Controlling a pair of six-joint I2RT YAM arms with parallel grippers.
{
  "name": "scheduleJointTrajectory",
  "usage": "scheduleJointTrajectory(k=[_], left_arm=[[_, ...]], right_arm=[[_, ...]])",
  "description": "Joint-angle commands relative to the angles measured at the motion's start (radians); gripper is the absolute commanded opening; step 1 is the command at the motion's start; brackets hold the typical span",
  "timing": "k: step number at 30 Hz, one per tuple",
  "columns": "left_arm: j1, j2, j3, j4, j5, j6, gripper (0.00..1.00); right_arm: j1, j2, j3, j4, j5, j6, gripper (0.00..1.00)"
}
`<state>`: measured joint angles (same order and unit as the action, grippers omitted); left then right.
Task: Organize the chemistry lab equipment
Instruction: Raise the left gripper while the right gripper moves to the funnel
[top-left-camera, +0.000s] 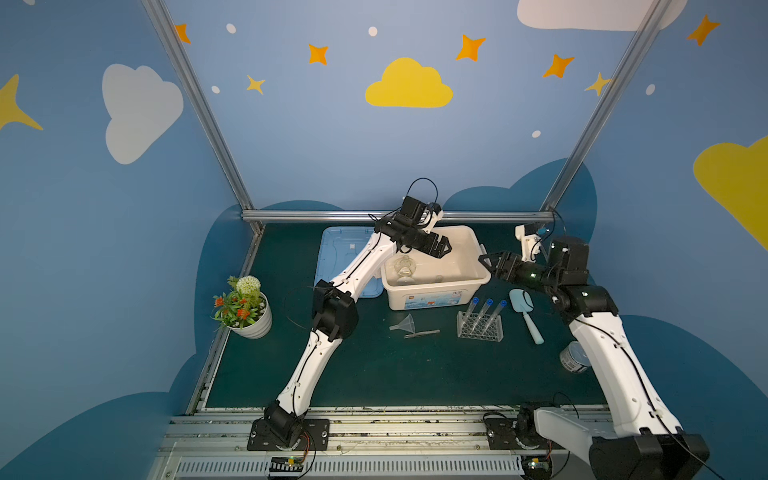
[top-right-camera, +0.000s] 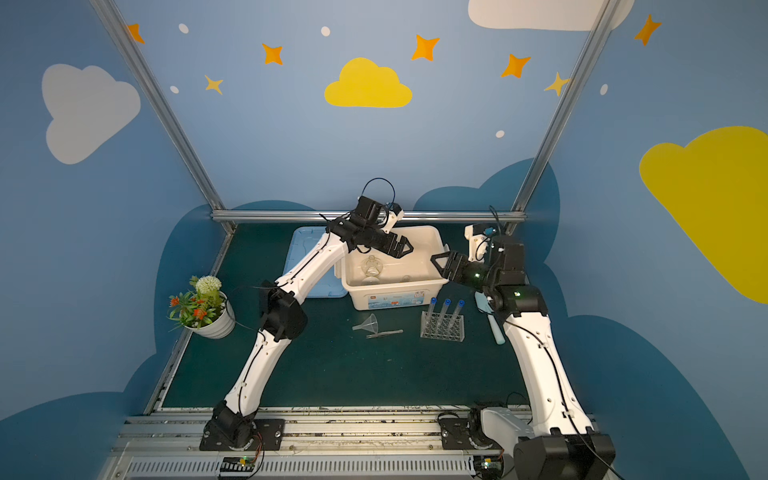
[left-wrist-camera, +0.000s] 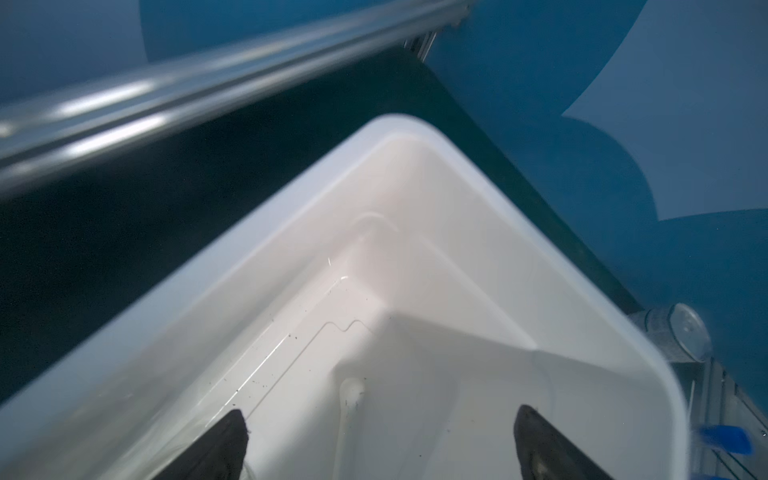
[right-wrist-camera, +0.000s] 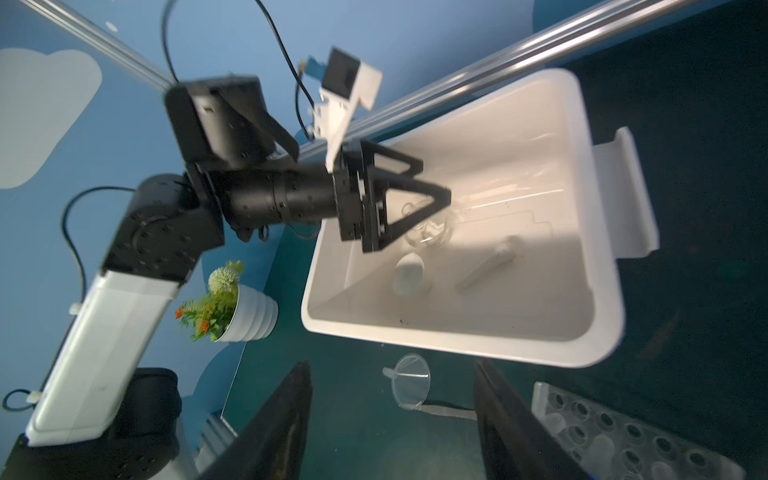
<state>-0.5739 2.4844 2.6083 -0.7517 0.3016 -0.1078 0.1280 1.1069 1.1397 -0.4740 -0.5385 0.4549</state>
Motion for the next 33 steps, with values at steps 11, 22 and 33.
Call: scheduleJointTrajectory(k=[11, 22, 33], left_arm=[[0.044, -0.525, -0.432, 0.052, -0.28, -0.037, 1.0], [0.11, -1.1, -1.325, 0.373, -0.432, -0.156, 1.0], [0.116, -1.279, -1.666, 0.403, -0.445, -0.282, 1.0]], right_arm=[[0.447, -0.025, -0.156, 0.023, 0.225, 0.093, 0.52], [0.634, 0.129, -0.328, 0.248, 0.31, 0.177, 0.47], [0.662, 0.318, -0.328, 0.304, 0.362, 0.133, 0.51]])
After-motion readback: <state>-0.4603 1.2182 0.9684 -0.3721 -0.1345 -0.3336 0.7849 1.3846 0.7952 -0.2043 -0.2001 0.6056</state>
